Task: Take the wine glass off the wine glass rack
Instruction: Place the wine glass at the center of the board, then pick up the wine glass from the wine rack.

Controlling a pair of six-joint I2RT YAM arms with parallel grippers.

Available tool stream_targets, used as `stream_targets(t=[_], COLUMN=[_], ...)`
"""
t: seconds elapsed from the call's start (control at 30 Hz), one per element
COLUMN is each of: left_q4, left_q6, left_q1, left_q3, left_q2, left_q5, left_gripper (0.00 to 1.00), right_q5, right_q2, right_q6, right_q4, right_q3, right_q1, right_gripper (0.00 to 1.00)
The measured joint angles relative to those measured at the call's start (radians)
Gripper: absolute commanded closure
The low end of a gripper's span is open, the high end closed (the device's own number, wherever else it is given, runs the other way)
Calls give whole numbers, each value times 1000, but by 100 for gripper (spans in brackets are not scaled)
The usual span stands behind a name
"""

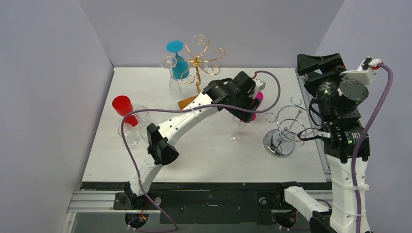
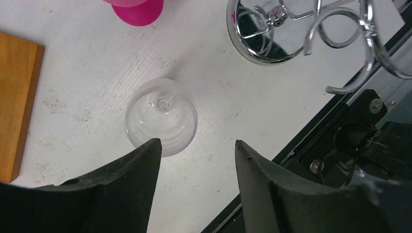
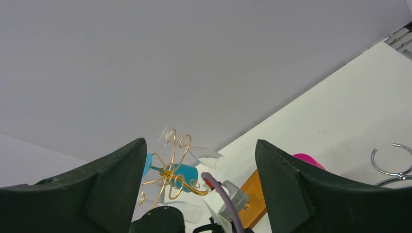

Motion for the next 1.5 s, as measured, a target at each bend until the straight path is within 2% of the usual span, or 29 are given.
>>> stream_targets(t=[0.37,0.53,0.77,0.93,1.03,1.17,1.33,1.5], left_q4=[31,97,233,323,401,531,694,840], left_q6=[-28,-65,-155,-241,-317,-427,-563,-680], left_q1=[5,56,320,592,782,936,1014,1050], left_q3=[-6,-140,-450,-637,-758,-896,-1020,-1071], left_q2=[-164,-366,-734,-928,-996,-1002,-950,-901], left_q5=[60,61,42,106,209,353,485,552], left_gripper=[45,45,44,45,47,48,51,53], right_q5=[-7,-46,-110,-135,-151,-171,-185,-192], right_q2=[0,18,73,103,110,121,138,141], right_q6=[4,5,13,29,41,56,60,60], right_q4=[0,5,19,31,53,68,76,82], right_q3=[0,0,-1,-11,-28,-45,-54,-61], right_q1=[0,0,0,3,9,20,27,27], right_gripper=[23,23,23,23,24,24,24,24])
